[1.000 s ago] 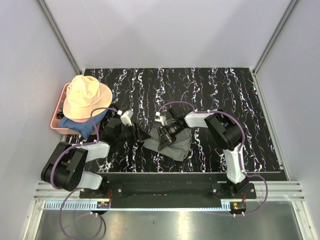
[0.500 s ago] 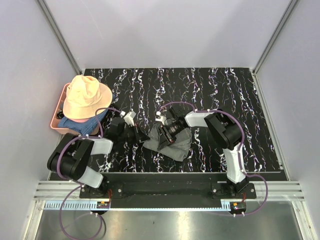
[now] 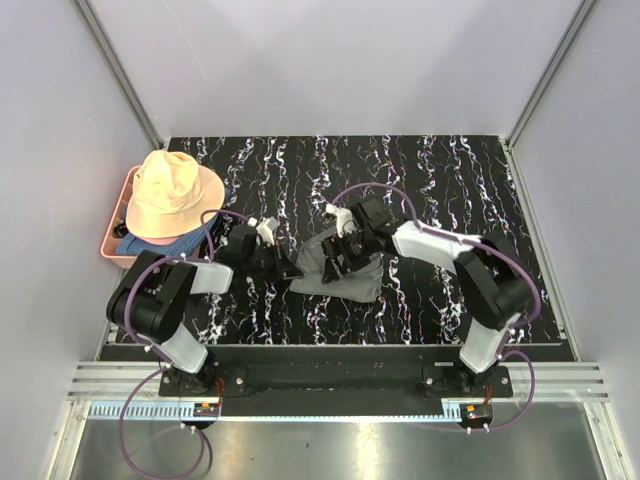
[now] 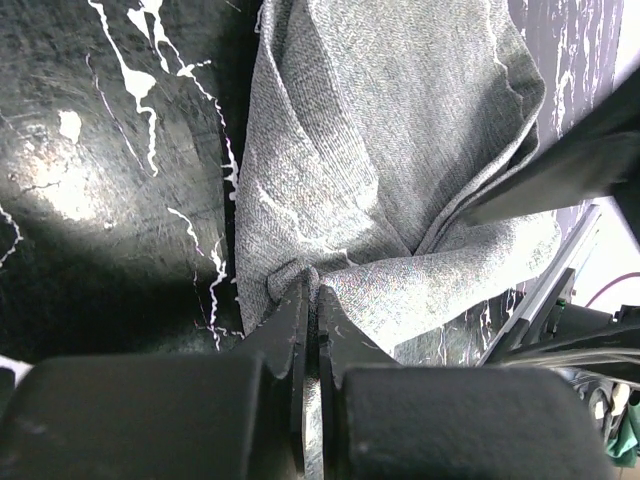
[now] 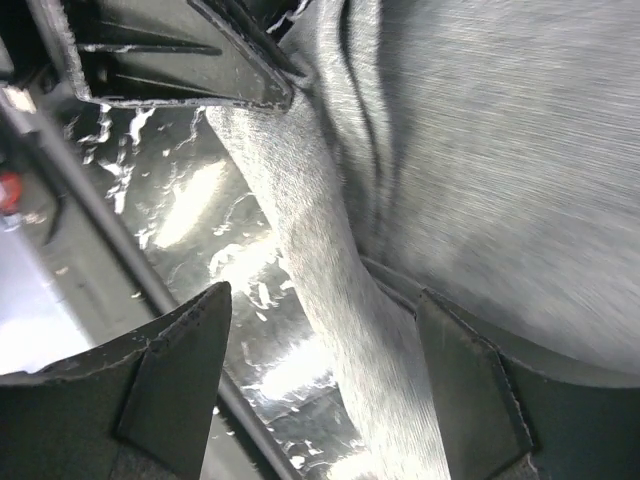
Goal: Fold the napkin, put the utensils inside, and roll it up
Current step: Roll the napkin with the utensil
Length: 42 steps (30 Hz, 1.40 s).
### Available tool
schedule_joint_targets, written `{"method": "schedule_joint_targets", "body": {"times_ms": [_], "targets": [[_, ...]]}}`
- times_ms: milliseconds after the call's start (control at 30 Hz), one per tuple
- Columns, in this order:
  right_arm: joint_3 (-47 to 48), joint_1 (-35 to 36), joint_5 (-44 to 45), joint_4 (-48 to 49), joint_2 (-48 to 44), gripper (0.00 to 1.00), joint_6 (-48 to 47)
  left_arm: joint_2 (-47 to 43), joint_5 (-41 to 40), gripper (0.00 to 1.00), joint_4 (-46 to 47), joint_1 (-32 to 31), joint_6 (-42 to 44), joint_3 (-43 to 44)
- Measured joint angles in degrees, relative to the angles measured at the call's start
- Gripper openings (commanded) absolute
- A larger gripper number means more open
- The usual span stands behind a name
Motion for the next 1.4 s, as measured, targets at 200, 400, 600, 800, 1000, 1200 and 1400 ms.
{"method": "schedule_joint_targets", "body": {"times_ms": [200, 400, 600, 800, 1000, 1200, 1400], "targets": [[-3.85, 4.72, 13.73, 2.05, -9.33, 0.82, -3.19, 2.01, 0.76, 0.0, -1.9, 0.0, -0.02, 2.45], [-4.22, 14.95, 23.78, 3.3, -8.87, 0.77, -7.93, 3.37, 1.18, 0.0, -4.2, 0.0, 0.02, 4.83], [-4.22, 16.52, 28.26, 3.48, -4.96, 0.74, -10.51, 3.76, 1.46, 0.0, -5.46, 0.0, 0.04, 5.64], [-4.22, 16.55, 30.42, 4.63, -3.02, 0.67, -11.8, 3.76, 1.46, 0.01, -5.99, 0.0, 0.48, 5.99], [-3.63, 16.52, 32.81, 4.96, -1.01, 0.45, -12.59, 3.98, 1.46, 0.31, -7.52, 0.0, 0.94, 7.23], [0.81, 16.31, 33.79, 2.08, 1.95, 0.24, -12.46, 3.04, 0.02, 0.57, -10.75, 0.0, 1.42, 10.01], [3.69, 16.04, 30.51, -0.24, 3.5, 0.17, -11.72, -3.76, -5.68, 0.65, -15.85, 1.01, 3.19, 10.25]]}}
